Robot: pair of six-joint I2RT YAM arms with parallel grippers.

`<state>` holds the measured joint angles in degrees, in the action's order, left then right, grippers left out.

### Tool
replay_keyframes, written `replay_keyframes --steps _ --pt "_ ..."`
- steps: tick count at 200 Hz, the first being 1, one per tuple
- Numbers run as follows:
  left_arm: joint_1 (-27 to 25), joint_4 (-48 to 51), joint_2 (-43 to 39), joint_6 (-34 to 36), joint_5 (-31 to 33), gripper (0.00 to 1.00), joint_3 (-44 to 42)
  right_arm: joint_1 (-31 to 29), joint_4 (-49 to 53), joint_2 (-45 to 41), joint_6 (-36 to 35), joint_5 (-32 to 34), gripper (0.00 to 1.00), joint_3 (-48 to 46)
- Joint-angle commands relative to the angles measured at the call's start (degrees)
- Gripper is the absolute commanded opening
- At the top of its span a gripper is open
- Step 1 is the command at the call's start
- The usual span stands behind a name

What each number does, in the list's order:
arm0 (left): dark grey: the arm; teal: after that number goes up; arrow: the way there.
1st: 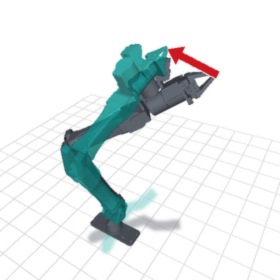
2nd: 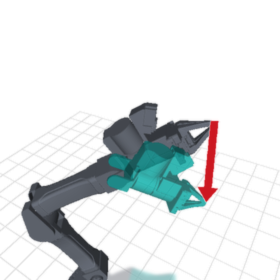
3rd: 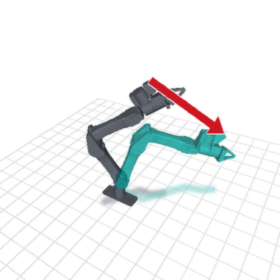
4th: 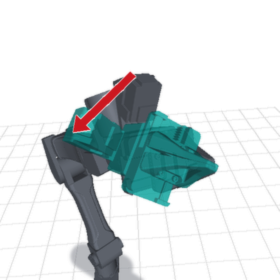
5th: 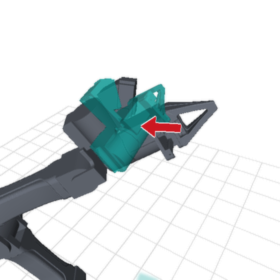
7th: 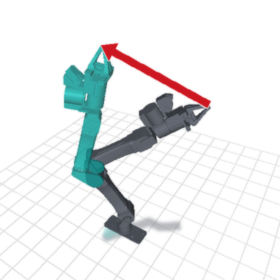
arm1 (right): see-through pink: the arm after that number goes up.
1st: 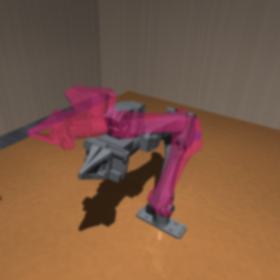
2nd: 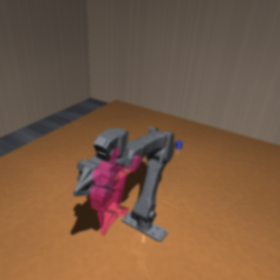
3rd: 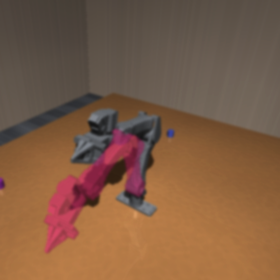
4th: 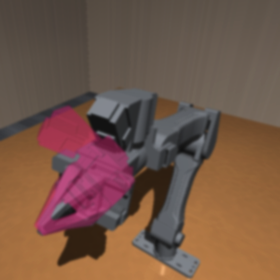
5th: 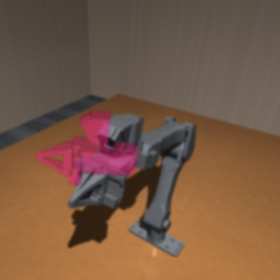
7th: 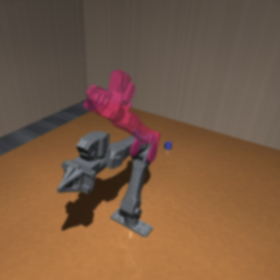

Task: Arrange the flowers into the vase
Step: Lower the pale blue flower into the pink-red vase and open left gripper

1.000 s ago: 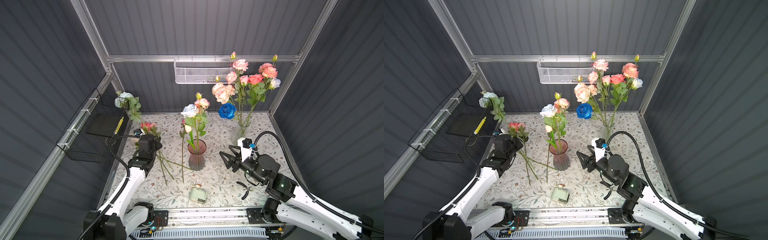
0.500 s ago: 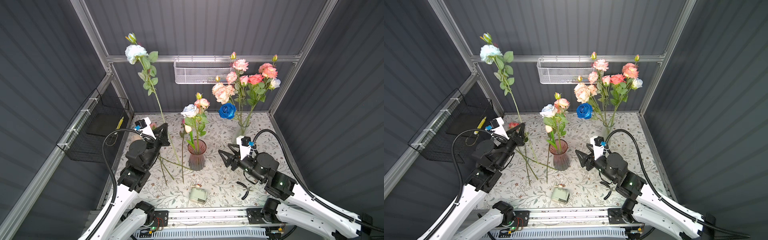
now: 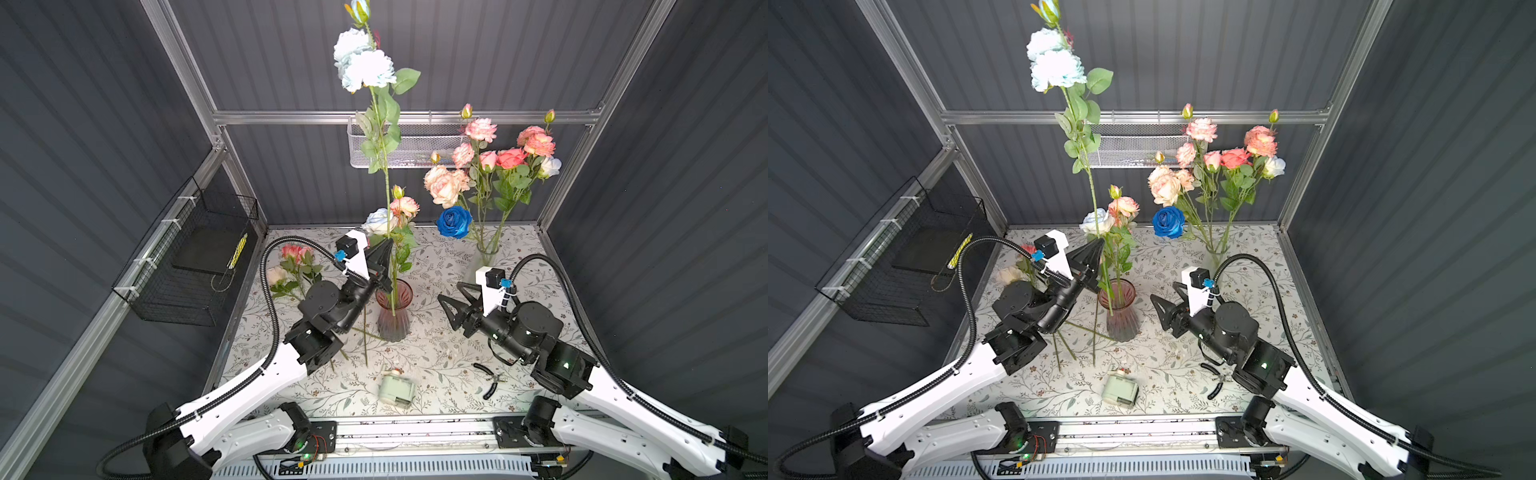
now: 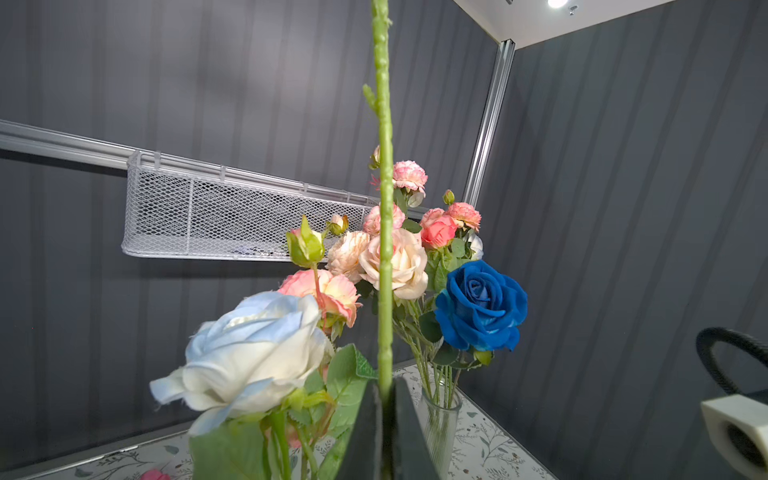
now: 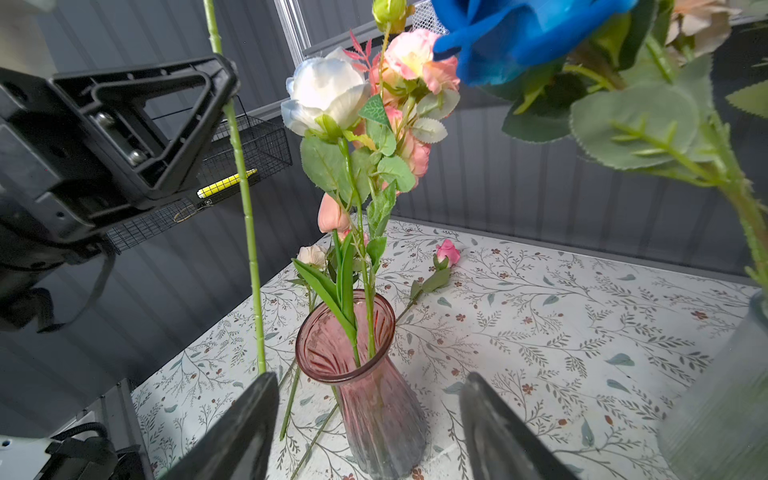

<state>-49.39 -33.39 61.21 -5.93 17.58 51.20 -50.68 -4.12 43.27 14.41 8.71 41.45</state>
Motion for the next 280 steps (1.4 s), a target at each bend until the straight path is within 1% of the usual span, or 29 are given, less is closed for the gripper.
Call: replay_keyframes --steps 1,22,56,70,119,126,133,144,149,156,170,193,223,244,261,280 --pt "-0.48 -12.48 1.58 7.00 5.62 0.00 0.48 -0.30 1.60 -1.28 -1.06 1.30 0.71 1.54" --pt "-0.51 -14.97 4.61 9.07 6.17 0.00 1.02 -0.30 2.48 -1.93 -1.41 1.39 0.71 2.07" --pt "-0.62 -20.11 8.73 12.53 9.10 0.00 -0.05 -0.31 4.11 -3.05 -2.26 1.18 0.71 3.43" --pt "-0.71 -20.71 10.10 13.21 10.25 0.00 -0.52 -0.34 4.20 -3.82 -2.33 1.13 0.71 3.60" --pt "-2.74 -26.90 12.62 13.80 14.78 0.00 -6.59 -0.30 4.56 -6.16 -2.72 1.83 0.71 2.98" --pt "-3.17 -27.29 12.64 13.69 15.31 0.09 -7.36 -0.31 4.56 -6.31 -2.72 2.07 0.71 2.88" --pt "-3.57 -27.34 12.57 13.73 15.93 0.25 -7.88 -0.31 4.54 -6.48 -2.67 2.03 0.71 2.69" --pt "-4.40 -27.43 11.95 13.50 17.14 0.44 -8.61 -0.31 4.50 -6.76 -2.50 2.12 0.71 2.52" --pt "-4.70 -27.43 11.45 13.34 17.14 0.51 -9.04 -0.30 4.43 -6.79 -2.55 2.14 0.71 2.43" --pt "-5.15 -27.10 10.57 13.12 17.66 0.56 -9.36 -0.31 4.22 -6.95 -2.55 2.16 0.71 2.23" --pt "-5.91 -25.14 8.13 12.43 17.64 0.61 -9.39 -0.35 3.85 -7.14 -2.29 2.21 0.72 1.78" --pt "-6.49 -20.08 3.40 9.89 16.83 0.66 -8.93 -0.31 3.08 -7.26 -1.93 2.00 0.72 1.12" --pt "-6.69 -14.39 -4.18 4.83 17.57 0.69 -10.88 -0.30 2.37 -7.37 -1.55 1.74 0.73 0.41" --pt "-6.63 -7.11 -10.50 1.24 21.75 0.70 -12.60 -0.30 2.10 -7.75 -1.25 1.68 0.73 -0.11" --pt "-6.63 3.47 -14.31 -3.04 27.38 0.70 -12.44 -0.31 1.92 -8.23 -0.93 1.77 0.74 -0.87" --pt "-6.60 12.82 -17.15 -7.40 31.76 0.72 -13.49 -0.30 1.50 -8.55 -0.58 1.70 0.74 -1.65"
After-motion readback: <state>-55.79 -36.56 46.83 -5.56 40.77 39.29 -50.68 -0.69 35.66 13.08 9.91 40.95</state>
